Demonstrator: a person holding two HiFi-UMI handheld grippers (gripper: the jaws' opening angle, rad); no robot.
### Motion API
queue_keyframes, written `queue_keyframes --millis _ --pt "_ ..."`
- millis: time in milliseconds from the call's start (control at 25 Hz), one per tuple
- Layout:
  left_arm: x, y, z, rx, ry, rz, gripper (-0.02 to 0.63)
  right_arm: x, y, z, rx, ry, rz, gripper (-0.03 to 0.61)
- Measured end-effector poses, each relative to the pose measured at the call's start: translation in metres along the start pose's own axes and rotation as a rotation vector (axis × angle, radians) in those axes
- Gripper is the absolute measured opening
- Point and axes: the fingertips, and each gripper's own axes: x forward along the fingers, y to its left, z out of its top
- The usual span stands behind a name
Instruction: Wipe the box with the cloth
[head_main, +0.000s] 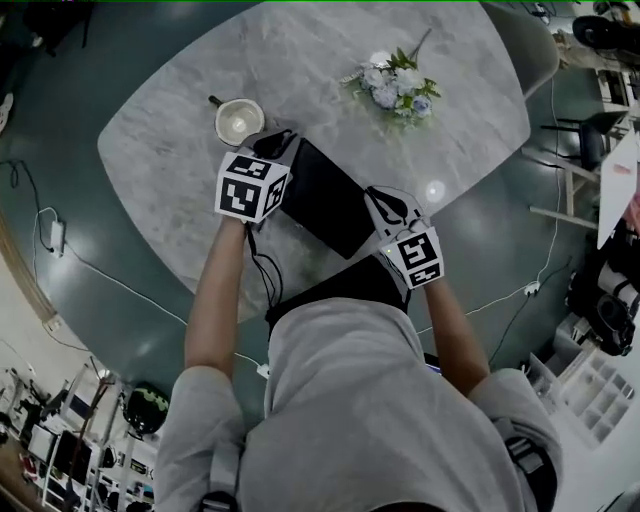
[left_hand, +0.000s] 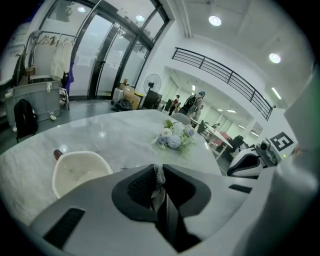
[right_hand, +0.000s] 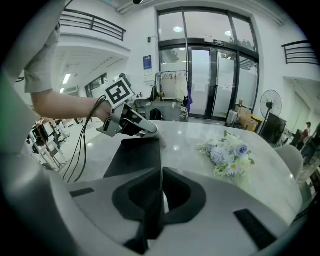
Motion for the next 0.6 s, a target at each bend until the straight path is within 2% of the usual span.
queue_keyframes --millis 200,400,600 --pt "0.014 -0.004 -0.008 0.001 0.053 -0.057 0.041 -0.002 -0.004 -0.003 0.040 -0.003 -0.041 0.034" --pt "0.016 -0.003 -0.011 -0.047 0.052 -0.119 0.041 -0.002 -0.005 -0.001 0.066 -0.012 -0.056 0.034" --pt "0.014 -0.007 -0.012 -0.052 0.052 -0.153 0.041 0.002 -0.003 0.002 0.098 -0.033 -0.054 0.034"
